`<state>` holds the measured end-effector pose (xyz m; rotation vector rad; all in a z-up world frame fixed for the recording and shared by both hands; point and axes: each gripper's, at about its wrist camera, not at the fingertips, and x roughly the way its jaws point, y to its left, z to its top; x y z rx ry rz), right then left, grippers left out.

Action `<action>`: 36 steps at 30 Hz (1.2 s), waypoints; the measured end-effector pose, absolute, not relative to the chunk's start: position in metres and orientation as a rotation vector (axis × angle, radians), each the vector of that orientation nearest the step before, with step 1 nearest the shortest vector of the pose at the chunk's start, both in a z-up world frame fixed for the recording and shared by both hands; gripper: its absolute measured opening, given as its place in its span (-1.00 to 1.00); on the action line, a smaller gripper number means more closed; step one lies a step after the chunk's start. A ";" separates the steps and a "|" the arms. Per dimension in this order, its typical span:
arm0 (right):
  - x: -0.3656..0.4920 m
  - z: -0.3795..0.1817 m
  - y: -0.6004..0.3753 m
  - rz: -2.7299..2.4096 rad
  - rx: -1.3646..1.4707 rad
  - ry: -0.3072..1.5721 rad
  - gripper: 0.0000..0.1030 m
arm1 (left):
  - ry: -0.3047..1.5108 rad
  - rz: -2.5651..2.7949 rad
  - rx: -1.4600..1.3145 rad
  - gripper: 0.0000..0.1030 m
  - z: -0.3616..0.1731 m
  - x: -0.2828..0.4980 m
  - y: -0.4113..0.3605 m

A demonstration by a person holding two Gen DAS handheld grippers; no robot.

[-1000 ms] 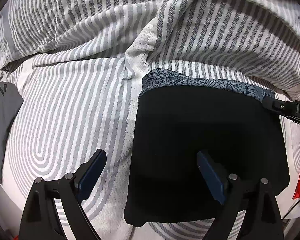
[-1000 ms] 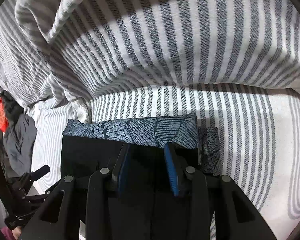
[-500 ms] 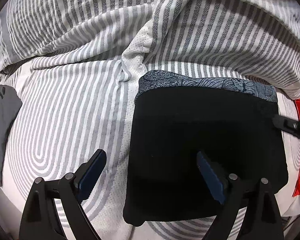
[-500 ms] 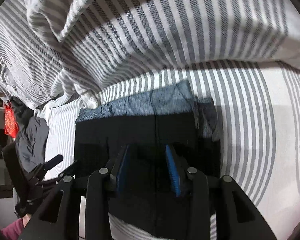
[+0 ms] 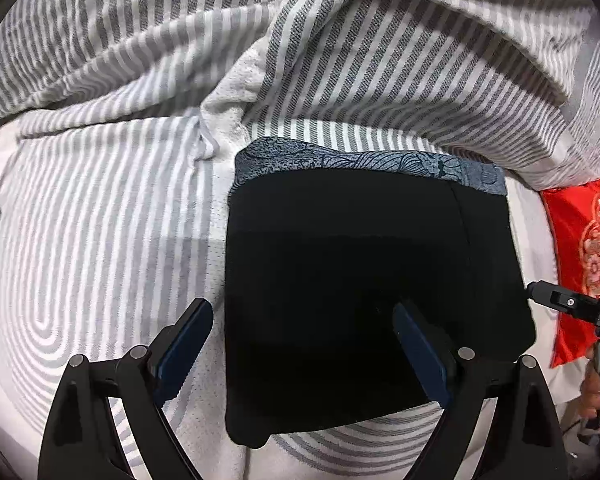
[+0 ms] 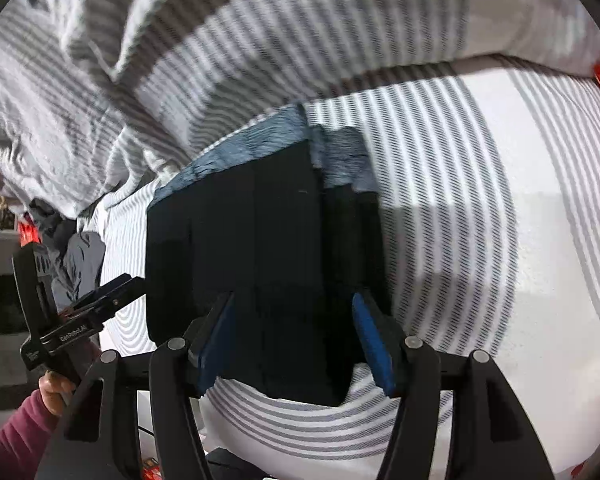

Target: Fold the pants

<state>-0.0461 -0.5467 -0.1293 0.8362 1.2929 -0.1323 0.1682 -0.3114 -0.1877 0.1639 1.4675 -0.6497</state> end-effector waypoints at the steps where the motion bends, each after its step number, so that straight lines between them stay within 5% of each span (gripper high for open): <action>1: -0.050 -0.131 -0.550 -0.140 0.847 1.289 0.25 | 1.474 -0.658 0.149 0.79 -0.189 0.169 -0.311; 26: -0.044 -0.192 -0.593 0.069 1.017 1.300 0.54 | 1.691 -0.848 0.089 0.79 -0.251 0.197 -0.309; 36: -0.016 -0.203 -0.586 0.203 1.014 1.317 0.58 | 1.705 -0.867 0.100 0.97 -0.262 0.194 -0.332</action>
